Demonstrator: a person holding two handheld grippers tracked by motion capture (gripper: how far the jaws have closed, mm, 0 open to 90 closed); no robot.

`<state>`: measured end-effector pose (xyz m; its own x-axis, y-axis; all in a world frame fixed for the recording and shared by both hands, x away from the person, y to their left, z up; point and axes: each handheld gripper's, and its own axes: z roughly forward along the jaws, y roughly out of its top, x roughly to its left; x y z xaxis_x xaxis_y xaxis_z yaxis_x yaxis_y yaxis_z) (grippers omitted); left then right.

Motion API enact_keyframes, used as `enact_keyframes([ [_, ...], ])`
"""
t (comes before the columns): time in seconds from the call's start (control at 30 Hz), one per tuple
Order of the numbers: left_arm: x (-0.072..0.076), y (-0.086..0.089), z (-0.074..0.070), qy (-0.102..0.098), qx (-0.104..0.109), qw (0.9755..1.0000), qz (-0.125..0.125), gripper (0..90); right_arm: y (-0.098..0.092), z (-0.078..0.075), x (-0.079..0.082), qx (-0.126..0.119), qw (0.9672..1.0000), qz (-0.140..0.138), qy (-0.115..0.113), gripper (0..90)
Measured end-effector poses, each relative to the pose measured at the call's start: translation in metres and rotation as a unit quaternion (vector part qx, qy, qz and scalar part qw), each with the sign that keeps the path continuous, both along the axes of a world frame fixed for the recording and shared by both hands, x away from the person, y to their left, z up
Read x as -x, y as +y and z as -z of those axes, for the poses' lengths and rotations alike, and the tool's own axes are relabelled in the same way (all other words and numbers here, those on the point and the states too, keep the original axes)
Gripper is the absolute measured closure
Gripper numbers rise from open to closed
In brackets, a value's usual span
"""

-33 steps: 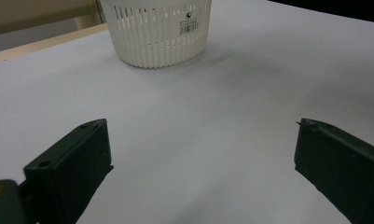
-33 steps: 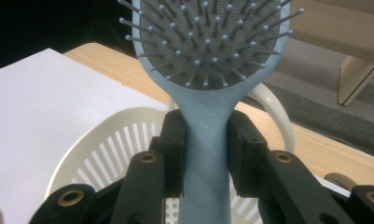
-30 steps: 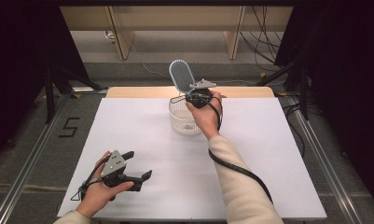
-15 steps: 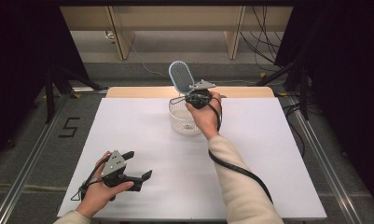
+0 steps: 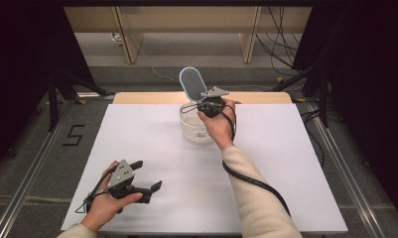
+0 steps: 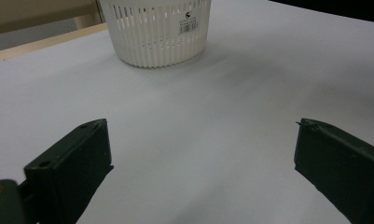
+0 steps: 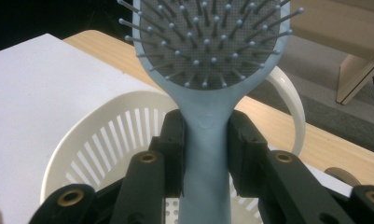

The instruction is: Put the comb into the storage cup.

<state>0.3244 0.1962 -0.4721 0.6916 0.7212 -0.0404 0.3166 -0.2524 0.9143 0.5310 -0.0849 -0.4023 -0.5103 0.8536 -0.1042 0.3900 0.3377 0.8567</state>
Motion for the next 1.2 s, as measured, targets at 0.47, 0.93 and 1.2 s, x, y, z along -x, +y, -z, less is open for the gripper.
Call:
enact_keyframes([
  [0.47,0.0,-0.0001,0.0001,0.0,0.0,1.0,0.0,3.3,0.0006,0.0012,0.0015,0.008,1.0,-0.004,0.002,70.1],
  [0.93,0.0,0.0,0.0001,0.0,0.0,1.0,0.0,3.4,0.0008,0.0015,0.0018,0.01,0.9999,-0.006,0.004,69.9],
  [1.2,0.0,0.0001,0.0001,0.0,0.0,1.0,0.0,3.4,0.0014,0.002,0.0027,0.013,0.9999,-0.008,0.007,69.0],
])
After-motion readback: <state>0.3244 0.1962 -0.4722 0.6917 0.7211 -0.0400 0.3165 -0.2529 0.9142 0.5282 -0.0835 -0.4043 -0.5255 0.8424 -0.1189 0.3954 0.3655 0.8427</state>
